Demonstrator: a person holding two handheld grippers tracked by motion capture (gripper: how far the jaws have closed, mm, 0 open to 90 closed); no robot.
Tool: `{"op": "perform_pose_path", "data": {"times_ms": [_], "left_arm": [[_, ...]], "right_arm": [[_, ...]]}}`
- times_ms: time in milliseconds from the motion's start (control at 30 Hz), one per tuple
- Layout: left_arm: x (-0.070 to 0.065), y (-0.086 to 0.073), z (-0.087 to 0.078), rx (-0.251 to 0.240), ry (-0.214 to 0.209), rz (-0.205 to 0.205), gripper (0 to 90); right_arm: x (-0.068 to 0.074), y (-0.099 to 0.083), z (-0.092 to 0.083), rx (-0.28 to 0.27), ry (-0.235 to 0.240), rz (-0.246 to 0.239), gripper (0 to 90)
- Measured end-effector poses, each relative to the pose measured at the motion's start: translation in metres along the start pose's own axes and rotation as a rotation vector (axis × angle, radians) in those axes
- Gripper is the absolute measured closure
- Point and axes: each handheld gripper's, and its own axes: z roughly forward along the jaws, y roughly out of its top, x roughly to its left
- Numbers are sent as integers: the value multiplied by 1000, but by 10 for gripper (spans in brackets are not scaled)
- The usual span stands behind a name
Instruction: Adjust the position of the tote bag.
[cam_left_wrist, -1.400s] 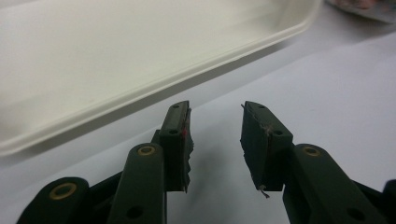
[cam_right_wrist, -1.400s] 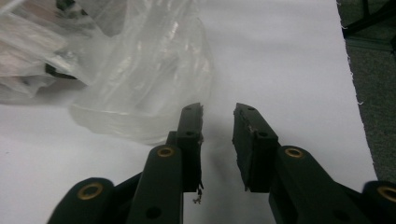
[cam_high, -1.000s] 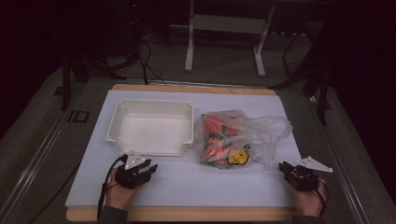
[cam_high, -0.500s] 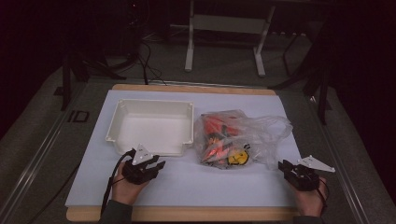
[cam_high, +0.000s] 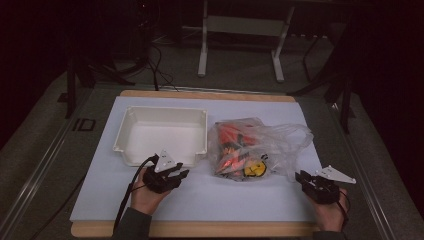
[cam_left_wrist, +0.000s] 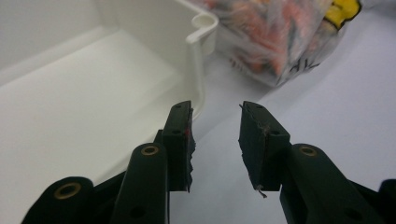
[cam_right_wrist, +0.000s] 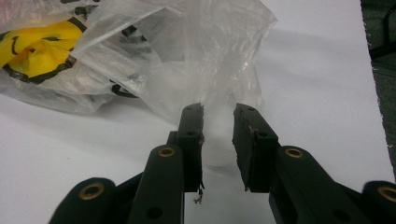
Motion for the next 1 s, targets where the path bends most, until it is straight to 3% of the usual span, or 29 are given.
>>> {"op": "perform_pose_path", "data": {"times_ms": [1000], "left_arm": [[-20, 55, 34, 0, -76, 98, 642]], "right_arm": [[9, 5, 1, -3, 21, -36, 716]]}}
